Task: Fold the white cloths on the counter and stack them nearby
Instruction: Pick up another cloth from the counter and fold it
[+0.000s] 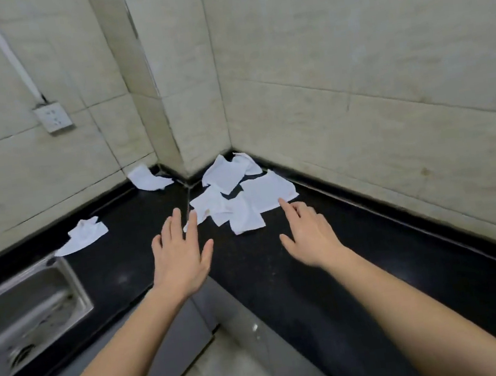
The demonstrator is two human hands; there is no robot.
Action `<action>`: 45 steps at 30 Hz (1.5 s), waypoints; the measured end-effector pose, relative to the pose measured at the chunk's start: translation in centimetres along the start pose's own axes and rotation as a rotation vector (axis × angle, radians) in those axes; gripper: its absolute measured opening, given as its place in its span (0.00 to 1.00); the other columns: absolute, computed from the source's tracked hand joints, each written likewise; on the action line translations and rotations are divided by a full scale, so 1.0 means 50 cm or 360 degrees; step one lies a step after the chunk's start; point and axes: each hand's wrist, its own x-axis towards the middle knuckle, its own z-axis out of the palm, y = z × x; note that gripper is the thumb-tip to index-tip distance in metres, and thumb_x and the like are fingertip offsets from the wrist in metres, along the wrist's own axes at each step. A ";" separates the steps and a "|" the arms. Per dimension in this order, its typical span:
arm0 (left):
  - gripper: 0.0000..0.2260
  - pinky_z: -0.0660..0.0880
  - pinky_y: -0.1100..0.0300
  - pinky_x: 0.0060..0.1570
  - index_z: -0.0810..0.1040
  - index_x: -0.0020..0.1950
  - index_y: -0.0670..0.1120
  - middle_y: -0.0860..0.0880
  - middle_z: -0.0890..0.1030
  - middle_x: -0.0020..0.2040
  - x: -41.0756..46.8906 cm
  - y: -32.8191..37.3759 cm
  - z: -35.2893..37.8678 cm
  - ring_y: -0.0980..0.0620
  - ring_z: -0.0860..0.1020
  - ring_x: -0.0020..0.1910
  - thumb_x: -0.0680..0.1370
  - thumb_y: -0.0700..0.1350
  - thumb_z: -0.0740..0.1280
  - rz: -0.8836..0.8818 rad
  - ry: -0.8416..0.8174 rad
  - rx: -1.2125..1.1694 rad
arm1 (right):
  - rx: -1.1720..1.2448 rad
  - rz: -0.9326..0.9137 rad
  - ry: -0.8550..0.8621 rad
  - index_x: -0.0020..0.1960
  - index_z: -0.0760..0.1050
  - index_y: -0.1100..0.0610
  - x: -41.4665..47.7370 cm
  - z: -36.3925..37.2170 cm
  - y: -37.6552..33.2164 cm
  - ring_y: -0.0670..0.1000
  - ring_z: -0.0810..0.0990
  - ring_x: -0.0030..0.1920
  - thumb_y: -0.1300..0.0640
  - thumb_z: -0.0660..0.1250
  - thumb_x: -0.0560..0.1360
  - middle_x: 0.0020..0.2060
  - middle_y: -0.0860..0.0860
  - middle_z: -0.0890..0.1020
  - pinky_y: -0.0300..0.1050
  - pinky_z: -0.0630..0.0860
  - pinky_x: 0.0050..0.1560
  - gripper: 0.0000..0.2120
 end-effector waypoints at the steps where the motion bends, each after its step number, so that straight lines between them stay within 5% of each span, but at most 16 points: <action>1: 0.31 0.58 0.41 0.72 0.53 0.81 0.47 0.40 0.51 0.80 0.015 -0.030 0.009 0.40 0.53 0.78 0.81 0.59 0.55 -0.0044 -0.0007 -0.0020 | 0.0010 -0.0029 -0.0012 0.81 0.48 0.55 0.028 0.013 -0.020 0.58 0.70 0.67 0.45 0.61 0.79 0.72 0.56 0.65 0.53 0.70 0.64 0.37; 14: 0.37 0.58 0.41 0.73 0.42 0.81 0.49 0.40 0.37 0.80 0.233 -0.384 0.164 0.39 0.48 0.79 0.80 0.58 0.60 -0.0587 -0.0381 0.0113 | 0.0314 -0.0299 -0.0263 0.80 0.53 0.55 0.514 0.234 -0.235 0.59 0.71 0.67 0.50 0.61 0.80 0.70 0.57 0.69 0.54 0.73 0.63 0.32; 22: 0.34 0.58 0.42 0.73 0.48 0.81 0.47 0.40 0.45 0.80 0.291 -0.622 0.170 0.41 0.47 0.79 0.80 0.56 0.59 -0.0731 -0.0459 0.0238 | 0.0317 -0.0649 -0.0482 0.78 0.59 0.54 0.737 0.314 -0.469 0.57 0.72 0.65 0.51 0.61 0.81 0.68 0.55 0.70 0.53 0.74 0.61 0.28; 34: 0.32 0.60 0.44 0.72 0.55 0.79 0.45 0.42 0.53 0.80 0.443 -1.038 0.379 0.41 0.51 0.79 0.77 0.47 0.63 -0.0499 -0.0871 0.0333 | 0.0184 -0.0778 -0.0754 0.75 0.67 0.54 0.920 0.616 -0.801 0.55 0.71 0.67 0.55 0.59 0.82 0.71 0.52 0.70 0.51 0.71 0.66 0.22; 40: 0.36 0.53 0.40 0.75 0.49 0.80 0.43 0.41 0.46 0.81 0.477 -1.168 0.496 0.40 0.45 0.80 0.77 0.45 0.64 -0.0334 -0.1104 0.0375 | -0.0166 -0.0905 -0.1030 0.82 0.49 0.54 0.974 0.768 -0.924 0.57 0.50 0.79 0.65 0.61 0.77 0.81 0.51 0.50 0.57 0.56 0.75 0.37; 43: 0.35 0.56 0.41 0.73 0.54 0.79 0.43 0.41 0.55 0.79 0.480 -1.197 0.527 0.41 0.53 0.79 0.76 0.44 0.66 -0.0315 -0.1129 0.0385 | -0.0347 -0.0946 -0.1044 0.81 0.50 0.56 0.989 0.816 -0.938 0.58 0.56 0.77 0.64 0.66 0.76 0.80 0.53 0.55 0.55 0.59 0.75 0.38; 45: 0.30 0.70 0.42 0.64 0.73 0.69 0.42 0.40 0.74 0.68 0.484 -1.196 0.528 0.41 0.73 0.67 0.67 0.40 0.75 -0.0292 -0.0936 0.0315 | -0.0413 -0.1000 -0.0853 0.76 0.62 0.57 0.991 0.831 -0.931 0.57 0.69 0.69 0.61 0.68 0.76 0.72 0.55 0.69 0.52 0.67 0.69 0.31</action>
